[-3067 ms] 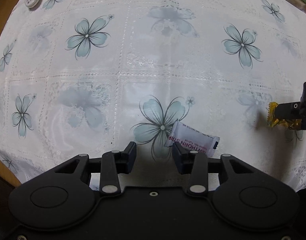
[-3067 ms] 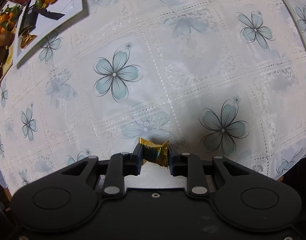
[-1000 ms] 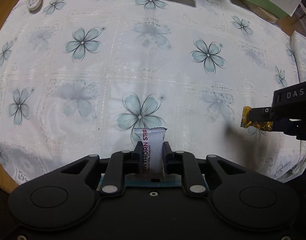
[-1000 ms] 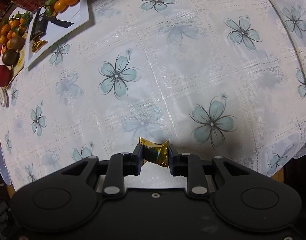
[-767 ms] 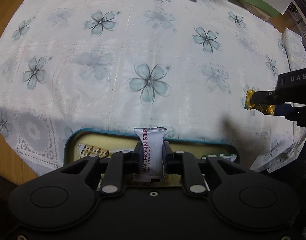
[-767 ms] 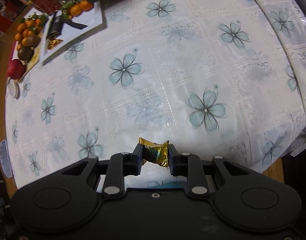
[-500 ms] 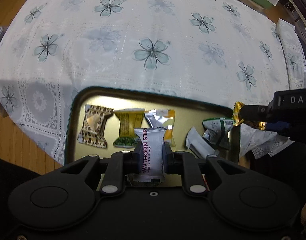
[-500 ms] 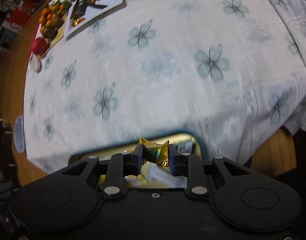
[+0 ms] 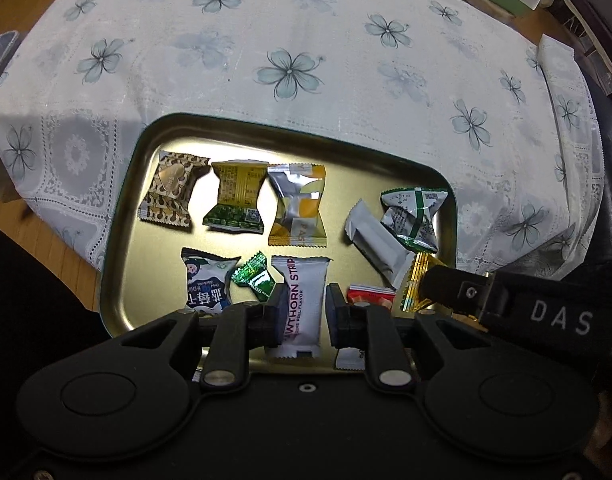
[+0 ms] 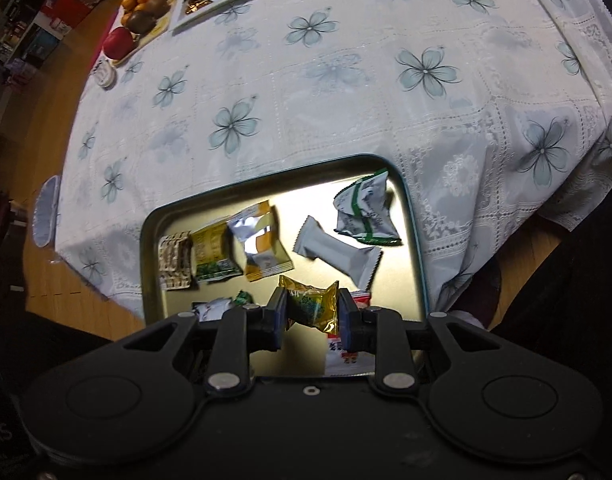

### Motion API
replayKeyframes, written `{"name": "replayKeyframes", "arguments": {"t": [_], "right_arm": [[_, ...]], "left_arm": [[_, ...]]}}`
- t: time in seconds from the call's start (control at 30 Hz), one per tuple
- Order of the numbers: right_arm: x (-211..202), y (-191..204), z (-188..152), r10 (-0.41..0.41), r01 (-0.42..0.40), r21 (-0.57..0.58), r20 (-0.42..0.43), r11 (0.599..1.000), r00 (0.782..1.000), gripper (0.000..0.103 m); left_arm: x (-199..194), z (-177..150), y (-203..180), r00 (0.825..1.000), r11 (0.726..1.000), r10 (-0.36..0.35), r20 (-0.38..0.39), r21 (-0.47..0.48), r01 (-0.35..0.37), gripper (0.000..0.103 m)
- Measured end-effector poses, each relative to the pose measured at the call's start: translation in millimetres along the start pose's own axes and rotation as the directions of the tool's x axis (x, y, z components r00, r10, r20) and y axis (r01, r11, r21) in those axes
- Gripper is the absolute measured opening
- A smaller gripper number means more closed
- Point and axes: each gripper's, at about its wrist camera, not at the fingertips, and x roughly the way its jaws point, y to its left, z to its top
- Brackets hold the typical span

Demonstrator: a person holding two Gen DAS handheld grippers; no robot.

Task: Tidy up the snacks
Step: 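Open both tools to drop the hawthorn packet and gold candy into the tray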

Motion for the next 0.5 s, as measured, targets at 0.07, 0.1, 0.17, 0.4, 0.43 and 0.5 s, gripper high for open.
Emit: {"name": "replayKeyframes", "arguments": {"t": [0.07,0.1,0.17,0.4,0.43,0.5], "right_arm": [[-5,5,-1,0.011,-0.011,-0.012,0.022,1.0,1.0,0.028],[-8,7,-1,0.017,-0.017,-0.016,0.033,1.0,0.999,0.028],[-12,10,1,0.028,-0.027,-0.021,0.048,0.999,0.998,0.029],[-14,15,-2,0.01,-0.007,-0.053,0.069,0.999,0.998,0.039],[-14,15,-4,0.006,-0.002,-0.059,0.067,0.998,0.998,0.039],[-12,15,-8,-0.007,0.012,-0.077,0.068,0.997,0.998,0.039]], "left_arm": [[-7,-2,0,0.999,1.0,0.016,0.033,0.005,-0.016,0.033],[-10,-2,0,0.999,1.0,0.023,0.045,0.006,-0.023,0.037],[-15,-4,2,0.997,0.999,0.036,0.069,0.002,-0.036,0.042],[-20,-11,8,0.992,0.998,0.067,0.104,-0.003,-0.067,0.042],[-20,-12,9,0.992,0.997,0.073,0.108,-0.005,-0.073,0.042],[-20,-15,11,0.989,0.996,0.088,0.119,-0.007,-0.088,0.043]]}}
